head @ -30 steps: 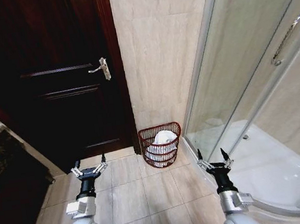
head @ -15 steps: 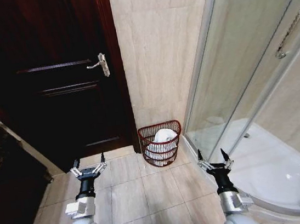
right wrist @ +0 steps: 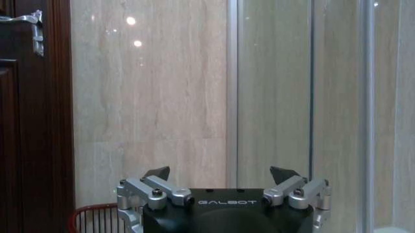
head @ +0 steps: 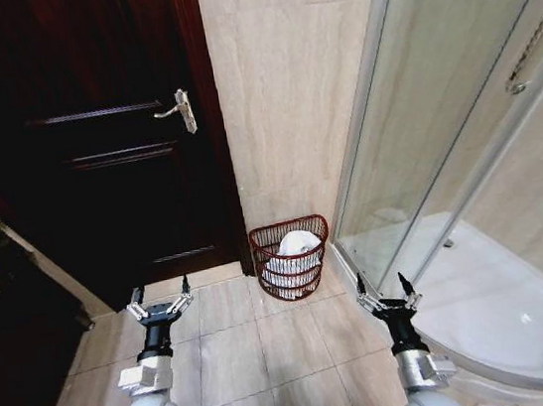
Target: Discard the used towel into the hamper.
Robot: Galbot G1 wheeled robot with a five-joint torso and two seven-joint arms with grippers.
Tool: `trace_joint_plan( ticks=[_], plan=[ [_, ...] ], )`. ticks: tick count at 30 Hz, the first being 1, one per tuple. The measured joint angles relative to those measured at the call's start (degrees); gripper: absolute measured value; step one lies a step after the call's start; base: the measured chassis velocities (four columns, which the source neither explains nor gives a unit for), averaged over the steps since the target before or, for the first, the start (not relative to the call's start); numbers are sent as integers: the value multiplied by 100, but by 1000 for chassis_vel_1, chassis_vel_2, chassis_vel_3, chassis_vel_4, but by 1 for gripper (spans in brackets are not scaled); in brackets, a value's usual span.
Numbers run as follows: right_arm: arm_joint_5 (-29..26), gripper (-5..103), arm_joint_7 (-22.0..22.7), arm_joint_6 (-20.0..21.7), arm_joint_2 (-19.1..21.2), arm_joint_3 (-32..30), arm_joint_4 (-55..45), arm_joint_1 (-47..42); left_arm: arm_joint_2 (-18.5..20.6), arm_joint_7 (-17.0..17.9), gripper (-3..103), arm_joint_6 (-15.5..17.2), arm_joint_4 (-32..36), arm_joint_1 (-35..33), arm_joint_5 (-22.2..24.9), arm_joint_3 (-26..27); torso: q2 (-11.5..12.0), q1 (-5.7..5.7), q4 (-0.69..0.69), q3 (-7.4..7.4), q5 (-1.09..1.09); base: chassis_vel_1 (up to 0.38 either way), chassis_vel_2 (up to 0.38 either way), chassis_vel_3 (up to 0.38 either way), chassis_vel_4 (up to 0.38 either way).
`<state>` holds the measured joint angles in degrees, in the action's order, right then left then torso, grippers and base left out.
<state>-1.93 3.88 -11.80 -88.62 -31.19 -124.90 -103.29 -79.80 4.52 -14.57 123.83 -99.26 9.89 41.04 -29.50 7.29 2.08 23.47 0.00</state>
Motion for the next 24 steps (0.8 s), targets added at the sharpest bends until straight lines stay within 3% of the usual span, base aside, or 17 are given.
trace_joint_plan(
  ticks=[24],
  plan=[
    [-42, 100, -3, -16, 4, -39, -25, 1, -5, -20, 100, -62, -18, 20, -17, -5, 379, -154, 0, -226, 0, 0, 0, 0, 0]
  ],
)
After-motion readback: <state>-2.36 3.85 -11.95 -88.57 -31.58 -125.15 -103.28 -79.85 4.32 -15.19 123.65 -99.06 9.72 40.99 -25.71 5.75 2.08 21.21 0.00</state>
